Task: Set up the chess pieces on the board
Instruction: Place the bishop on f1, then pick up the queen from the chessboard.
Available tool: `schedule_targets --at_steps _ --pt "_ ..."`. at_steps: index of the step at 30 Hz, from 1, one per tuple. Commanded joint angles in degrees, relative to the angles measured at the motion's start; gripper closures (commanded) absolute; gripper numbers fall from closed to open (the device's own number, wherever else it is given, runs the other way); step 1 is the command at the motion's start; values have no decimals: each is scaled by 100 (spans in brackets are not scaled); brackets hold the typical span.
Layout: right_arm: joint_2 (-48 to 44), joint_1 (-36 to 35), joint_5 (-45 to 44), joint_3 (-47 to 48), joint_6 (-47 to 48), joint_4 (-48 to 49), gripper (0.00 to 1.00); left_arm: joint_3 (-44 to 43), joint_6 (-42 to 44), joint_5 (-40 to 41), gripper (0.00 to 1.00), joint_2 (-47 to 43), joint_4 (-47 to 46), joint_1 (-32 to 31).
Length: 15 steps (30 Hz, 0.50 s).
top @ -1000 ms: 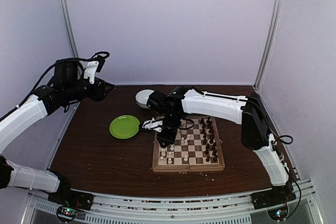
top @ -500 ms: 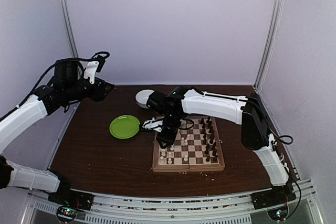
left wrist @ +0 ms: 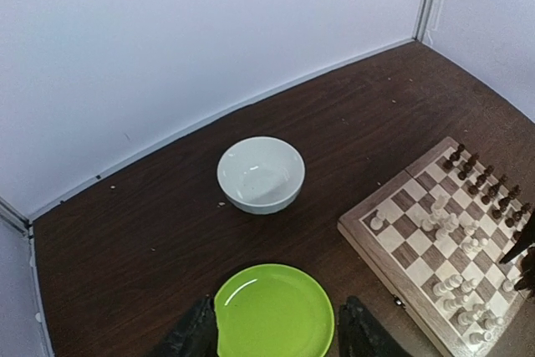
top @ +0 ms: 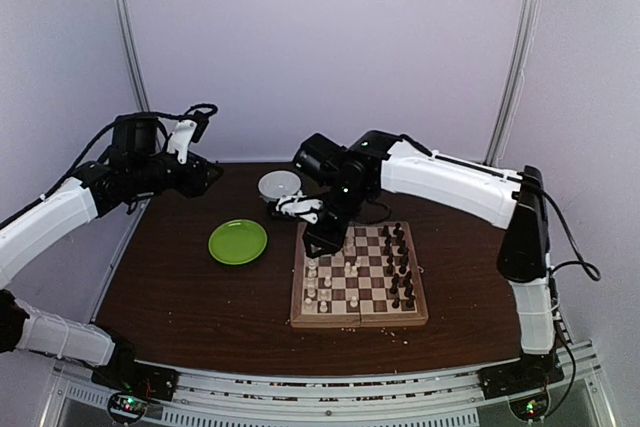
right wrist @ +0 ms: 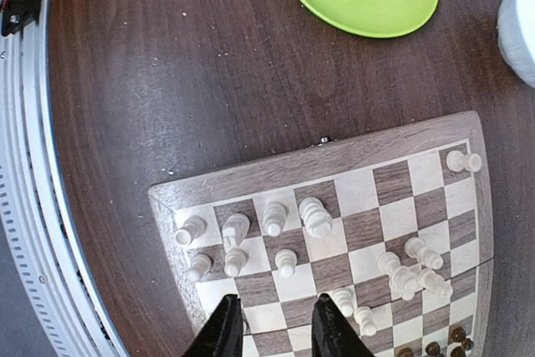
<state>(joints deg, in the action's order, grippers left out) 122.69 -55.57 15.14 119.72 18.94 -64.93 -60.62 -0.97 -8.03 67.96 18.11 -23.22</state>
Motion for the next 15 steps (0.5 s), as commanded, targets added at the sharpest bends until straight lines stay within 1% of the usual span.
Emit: schedule_targets --at_steps 1,4,6,10,13,15 --pt "-1296 299 -30 -950 53 295 71 -104 -136 -791 49 304 -171 -127" --pt "-2100 822 215 -1880 117 760 71 -444 -116 -523 50 621 37 -603" --pt "-2597 1279 519 -2557 150 1066 71 -727 -114 -339 52 903 273 -907" --pt "-3391 2265 1175 -3840 45 1761 71 -1181 -114 -76 53 1571 352 -1655" --pt "-3901 2883 1581 -4613 -18 2176 69 -1765 -82 -421 56 2352 556 -2019" --pt "-4131 3238 1807 -4801 51 2257 68 -2222 -59 -696 58 2975 701 -2177"
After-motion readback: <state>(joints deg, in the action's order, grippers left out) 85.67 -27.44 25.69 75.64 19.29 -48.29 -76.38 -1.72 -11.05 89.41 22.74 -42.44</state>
